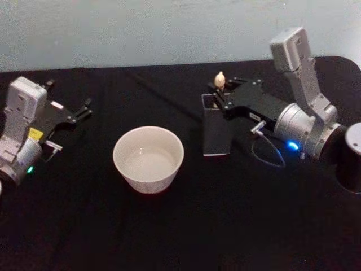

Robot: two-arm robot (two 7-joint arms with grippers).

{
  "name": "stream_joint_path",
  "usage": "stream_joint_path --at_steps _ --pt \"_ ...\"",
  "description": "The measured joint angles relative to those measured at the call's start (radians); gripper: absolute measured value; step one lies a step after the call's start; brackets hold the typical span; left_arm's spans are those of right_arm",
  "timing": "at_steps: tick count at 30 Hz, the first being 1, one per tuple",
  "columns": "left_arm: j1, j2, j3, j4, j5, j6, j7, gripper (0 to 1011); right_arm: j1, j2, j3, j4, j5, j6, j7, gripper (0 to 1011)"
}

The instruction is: Pick up the stirring spoon with one hand, stir inside the cup, then place it back in its original position.

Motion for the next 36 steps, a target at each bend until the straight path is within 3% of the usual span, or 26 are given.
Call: stream_joint_path --at_steps 19,36 --pt "0.000 0.000 0.000 0.000 0.000 0.000 0.000 1001 -0.014 0.012 0.038 -0.068 0.079 0.015 -0.011 197" --pt "0.000 0.000 0.000 0.000 0.000 0.000 0.000 1001 0.003 0.016 0.052 -0.104 0.129 -0.008 -0.035 197"
